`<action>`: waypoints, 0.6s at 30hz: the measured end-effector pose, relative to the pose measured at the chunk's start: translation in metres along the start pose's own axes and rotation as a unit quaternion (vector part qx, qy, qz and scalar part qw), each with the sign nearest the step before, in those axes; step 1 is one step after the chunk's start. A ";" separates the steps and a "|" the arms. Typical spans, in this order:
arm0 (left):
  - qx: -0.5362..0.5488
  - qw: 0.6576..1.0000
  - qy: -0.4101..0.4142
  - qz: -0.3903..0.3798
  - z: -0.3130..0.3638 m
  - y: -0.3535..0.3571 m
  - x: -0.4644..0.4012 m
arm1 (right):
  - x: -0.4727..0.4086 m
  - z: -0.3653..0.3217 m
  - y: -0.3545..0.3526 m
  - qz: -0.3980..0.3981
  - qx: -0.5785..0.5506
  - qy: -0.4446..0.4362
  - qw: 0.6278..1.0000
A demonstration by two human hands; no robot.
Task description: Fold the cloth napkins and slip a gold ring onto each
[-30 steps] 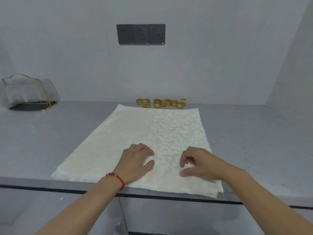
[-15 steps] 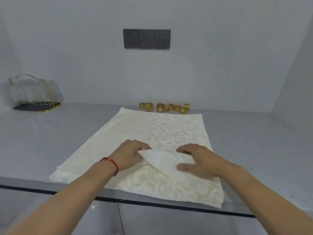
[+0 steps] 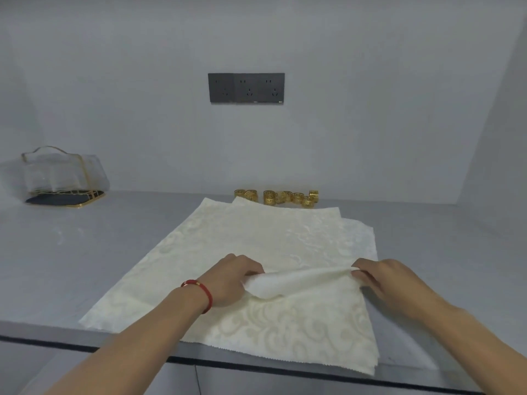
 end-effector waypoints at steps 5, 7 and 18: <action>0.034 0.999 0.022 0.033 0.014 0.002 0.014 | 0.050 -0.026 -0.018 -0.008 -0.083 -0.006 0.996; 0.075 0.996 0.007 0.051 0.006 -0.001 0.028 | 0.060 -0.045 -0.023 -0.010 -0.136 0.007 0.991; 0.230 0.971 -0.040 0.046 -0.012 -0.006 0.059 | 0.070 -0.073 -0.003 -0.169 -0.181 0.017 0.969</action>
Point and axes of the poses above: each hand's wrist, its own x-axis away from the middle knuckle, its own y-axis out of the palm, z = x × y, the point moved 9 cm from there along -x, towards the middle knuckle, and after that the axes turned 6 degrees about -z, right-handed, at the moved point
